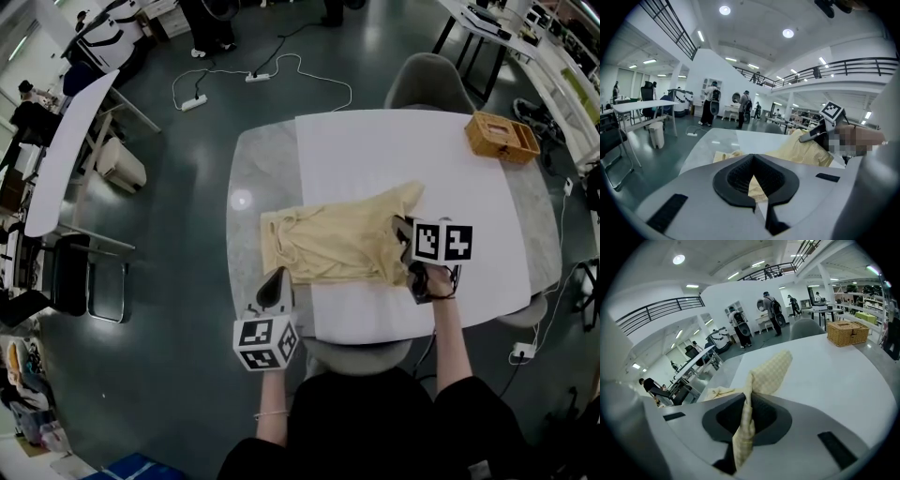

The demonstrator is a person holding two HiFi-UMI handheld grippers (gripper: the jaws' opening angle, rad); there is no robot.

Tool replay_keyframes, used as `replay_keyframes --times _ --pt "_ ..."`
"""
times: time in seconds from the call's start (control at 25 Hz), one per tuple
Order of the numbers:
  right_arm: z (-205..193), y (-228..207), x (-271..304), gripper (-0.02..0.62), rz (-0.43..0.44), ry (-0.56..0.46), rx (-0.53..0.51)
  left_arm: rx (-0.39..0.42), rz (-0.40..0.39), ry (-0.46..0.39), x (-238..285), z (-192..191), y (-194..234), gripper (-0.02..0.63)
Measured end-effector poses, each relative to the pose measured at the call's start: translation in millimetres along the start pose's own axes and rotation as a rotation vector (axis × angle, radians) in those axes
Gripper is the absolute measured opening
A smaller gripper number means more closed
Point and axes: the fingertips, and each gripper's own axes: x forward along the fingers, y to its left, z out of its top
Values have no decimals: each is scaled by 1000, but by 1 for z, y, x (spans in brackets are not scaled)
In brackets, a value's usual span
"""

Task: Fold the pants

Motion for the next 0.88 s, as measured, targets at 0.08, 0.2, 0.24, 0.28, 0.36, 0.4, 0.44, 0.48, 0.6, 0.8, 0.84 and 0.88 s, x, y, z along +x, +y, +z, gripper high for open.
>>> replay_keyframes --times 0.08,0.2,0.24,0.28,0.36,0.4,0.44,0.48,0.6,0.8,0.84,0.88 --pt "2 14 1 35 1 -3 -11 -1 -4 -2 -4 0 8 8" --pt "3 33 4 35 -2 -7 -23 -3 -13 -3 -9 0 20 8" --pt "3 37 5 35 -5 -9 -26 -3 -17 -4 -11 0 23 8" --pt "4 42 6 35 -9 -11 -28 -2 -21 -4 -12 0 26 8" --pt "5 50 6 35 -17 -15 -32 -1 -30 -4 -14 0 32 8" --pt "6 54 5 35 -20 -16 -35 -1 -34 -4 -15 0 35 8" --pt "7 58 5 35 -22 -18 -38 0 -38 -4 -16 0 38 8" --pt "9 62 5 35 -23 -21 -40 0 -42 -5 -16 1 41 8" --pt "14 73 4 35 -22 -26 -48 -1 -52 -5 -16 1 48 8" --pt "20 101 6 35 -4 -25 -78 -3 -65 -9 -19 0 60 8" --pt "21 108 7 35 -1 -22 -84 -5 -67 -10 -20 -1 62 8" --pt "22 114 8 35 3 -19 -90 -7 -69 -11 -21 -1 64 8"
